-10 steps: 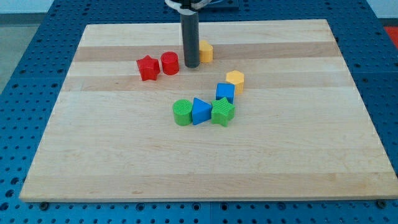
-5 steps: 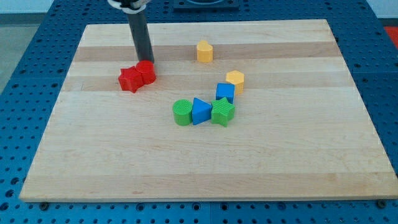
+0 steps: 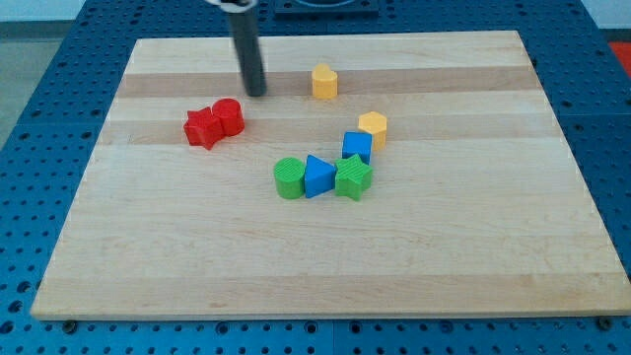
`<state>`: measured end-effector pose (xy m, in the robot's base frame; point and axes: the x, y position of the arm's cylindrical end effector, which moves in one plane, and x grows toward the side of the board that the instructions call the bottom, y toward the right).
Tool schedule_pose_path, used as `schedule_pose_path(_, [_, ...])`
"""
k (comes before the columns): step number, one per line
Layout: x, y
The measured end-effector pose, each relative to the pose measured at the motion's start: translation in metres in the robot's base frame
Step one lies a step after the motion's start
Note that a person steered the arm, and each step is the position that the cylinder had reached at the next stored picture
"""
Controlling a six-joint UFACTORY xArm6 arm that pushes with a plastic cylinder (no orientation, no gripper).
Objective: Push the red circle along with red star towards the center left
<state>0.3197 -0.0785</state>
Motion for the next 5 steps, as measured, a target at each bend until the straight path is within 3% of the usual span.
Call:
schedule_pose_path(3, [0.019, 0.009])
schedule_pose_path(5, [0.037, -0.03])
